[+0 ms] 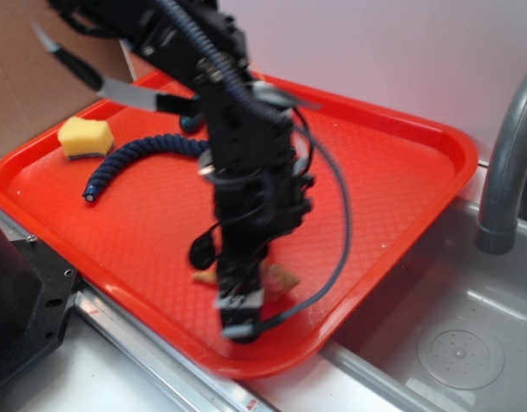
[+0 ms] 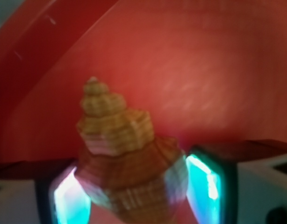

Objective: Grab the shell.

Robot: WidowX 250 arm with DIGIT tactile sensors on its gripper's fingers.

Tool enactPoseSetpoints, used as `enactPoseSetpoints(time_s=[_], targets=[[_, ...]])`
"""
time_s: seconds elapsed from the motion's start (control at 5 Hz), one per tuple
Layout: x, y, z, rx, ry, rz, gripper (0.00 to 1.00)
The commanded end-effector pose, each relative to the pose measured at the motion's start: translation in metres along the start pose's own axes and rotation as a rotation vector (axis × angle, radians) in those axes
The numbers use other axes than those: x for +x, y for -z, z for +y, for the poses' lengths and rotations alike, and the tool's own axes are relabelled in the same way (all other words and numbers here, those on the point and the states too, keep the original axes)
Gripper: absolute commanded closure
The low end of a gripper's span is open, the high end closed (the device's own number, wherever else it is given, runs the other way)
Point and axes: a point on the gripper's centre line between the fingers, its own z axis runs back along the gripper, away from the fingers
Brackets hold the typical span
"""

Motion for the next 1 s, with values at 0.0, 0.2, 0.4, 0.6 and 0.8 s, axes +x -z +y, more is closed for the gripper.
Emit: enactPoseSetpoints(time_s=[0.0, 0.2, 0.4, 0.6, 0.8], targets=[[-0.033, -0.099, 0.047, 0.045, -0.394, -0.202, 1.0], [-0.039, -0.149, 0.106, 0.023, -0.633, -0.215, 1.0], [-0.019, -0.181, 0.136, 0.08, -0.698, -0.209, 1.0], [-0.04, -0.204, 0.138, 0.126, -0.781, -0.215, 1.0], [-0.061, -0.208, 0.118, 0.158, -0.786, -0.216, 1.0]])
